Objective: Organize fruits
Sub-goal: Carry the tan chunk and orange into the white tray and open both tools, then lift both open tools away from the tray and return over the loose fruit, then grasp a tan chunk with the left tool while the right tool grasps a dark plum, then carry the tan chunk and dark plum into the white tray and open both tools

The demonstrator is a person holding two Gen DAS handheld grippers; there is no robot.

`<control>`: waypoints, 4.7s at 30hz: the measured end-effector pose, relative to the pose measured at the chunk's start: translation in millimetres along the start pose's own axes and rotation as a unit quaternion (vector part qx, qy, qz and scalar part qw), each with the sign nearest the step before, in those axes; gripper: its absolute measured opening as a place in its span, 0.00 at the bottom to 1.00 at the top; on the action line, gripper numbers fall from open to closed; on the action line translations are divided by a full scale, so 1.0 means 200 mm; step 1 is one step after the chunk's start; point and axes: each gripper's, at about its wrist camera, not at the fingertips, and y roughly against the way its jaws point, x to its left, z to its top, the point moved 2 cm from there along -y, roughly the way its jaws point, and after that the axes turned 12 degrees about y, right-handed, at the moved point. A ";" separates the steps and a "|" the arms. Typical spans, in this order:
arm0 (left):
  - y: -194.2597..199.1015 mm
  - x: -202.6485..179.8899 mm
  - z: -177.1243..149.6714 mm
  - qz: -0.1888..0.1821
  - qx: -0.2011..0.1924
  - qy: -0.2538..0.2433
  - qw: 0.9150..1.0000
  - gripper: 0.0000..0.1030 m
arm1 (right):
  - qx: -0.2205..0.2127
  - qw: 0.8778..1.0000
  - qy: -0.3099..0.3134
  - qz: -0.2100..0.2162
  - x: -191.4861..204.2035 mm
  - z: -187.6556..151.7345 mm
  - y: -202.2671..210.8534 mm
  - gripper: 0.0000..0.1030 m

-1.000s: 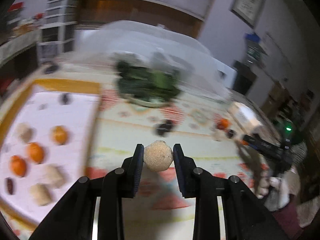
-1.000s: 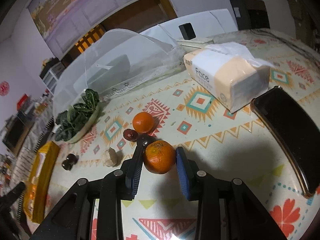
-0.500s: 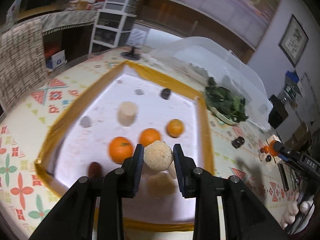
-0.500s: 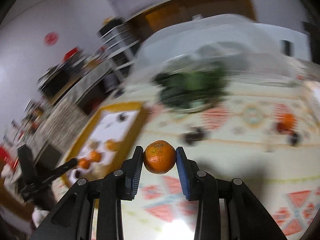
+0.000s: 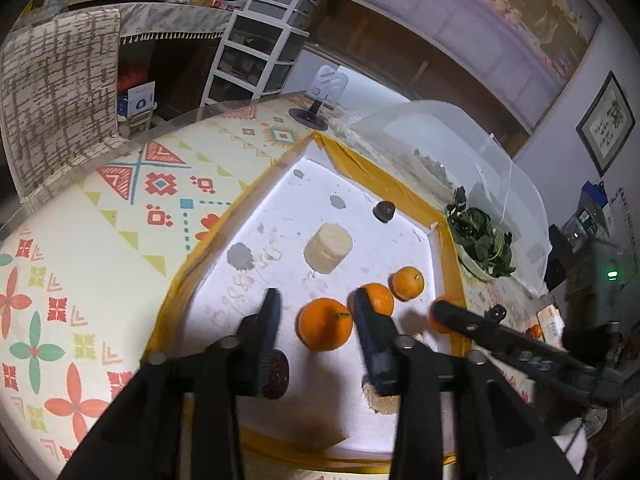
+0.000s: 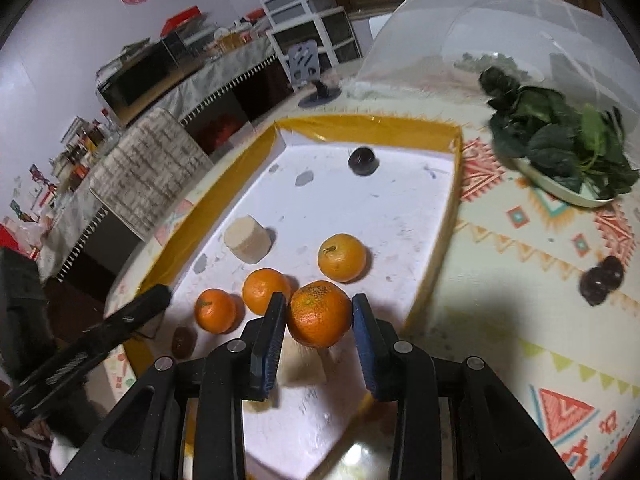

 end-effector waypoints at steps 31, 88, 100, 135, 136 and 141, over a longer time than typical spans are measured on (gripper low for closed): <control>0.56 -0.95 -0.33 -0.252 -0.005 -0.167 0.953 0.60 | -0.193 0.923 -0.328 0.065 -0.70 -0.74 1.59 0.63; -0.18 -1.36 -0.59 -0.165 0.128 -0.244 0.947 0.48 | -0.032 0.962 -0.163 -0.217 -1.28 -0.77 1.14 0.57; -0.76 -1.68 -0.92 -0.141 0.209 -0.279 0.927 0.45 | -0.040 0.968 -0.163 -0.188 -1.59 -0.68 0.94 0.57; -0.52 -1.49 -0.65 -0.118 0.138 -0.258 0.949 0.17 | -0.123 0.970 -0.209 -0.005 -1.28 -0.57 0.99 0.28; -0.48 -1.44 -0.58 -0.112 0.129 -0.251 0.953 0.17 | -0.127 0.969 -0.212 0.019 -1.23 -0.54 0.98 0.28; -0.33 -1.08 -0.24 -0.068 0.082 -0.205 0.973 0.17 | -0.118 0.966 -0.203 0.106 -0.96 -0.35 0.83 0.28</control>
